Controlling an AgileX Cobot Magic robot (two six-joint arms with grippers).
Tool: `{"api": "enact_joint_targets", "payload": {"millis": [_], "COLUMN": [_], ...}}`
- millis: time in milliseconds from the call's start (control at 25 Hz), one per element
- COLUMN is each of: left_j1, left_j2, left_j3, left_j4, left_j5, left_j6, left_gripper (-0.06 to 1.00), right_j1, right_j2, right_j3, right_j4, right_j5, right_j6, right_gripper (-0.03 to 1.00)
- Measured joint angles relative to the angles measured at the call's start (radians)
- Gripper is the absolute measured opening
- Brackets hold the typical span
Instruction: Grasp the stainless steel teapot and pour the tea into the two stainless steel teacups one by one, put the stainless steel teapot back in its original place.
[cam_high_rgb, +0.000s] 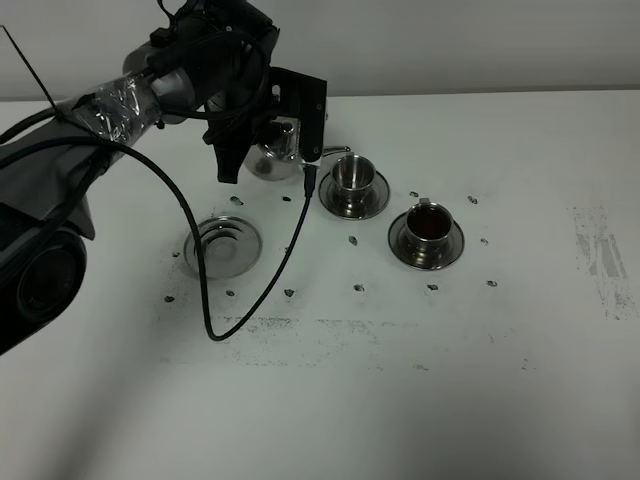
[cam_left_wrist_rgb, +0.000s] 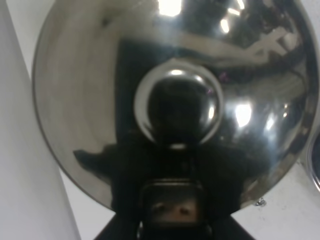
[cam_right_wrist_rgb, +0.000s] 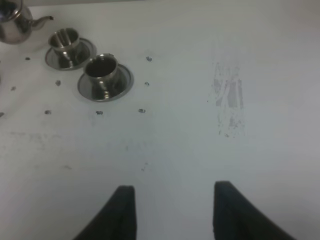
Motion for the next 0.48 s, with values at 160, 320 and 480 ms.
{"api": "enact_joint_targets", "payload": {"millis": [160, 320, 480], "left_j1": [-0.011, -0.014, -0.015], "left_j2": [0.000, 0.002, 0.015], "left_j3": [0.000, 0.000, 0.000], "left_j4": [0.027, 0.035, 0.053], "left_j5": [-0.002, -0.002, -0.008], "left_j6": [0.000, 0.016, 0.023], "left_gripper": [0.18, 0.18, 0.18], "right_j1": [0.000, 0.000, 0.000], "right_j2": [0.000, 0.000, 0.000], "right_j3": [0.000, 0.000, 0.000], "right_j4": [0.000, 0.000, 0.000], "right_j5": [0.000, 0.000, 0.000], "right_j6": [0.000, 0.000, 0.000], "right_gripper": [0.35, 0.35, 0.35]}}
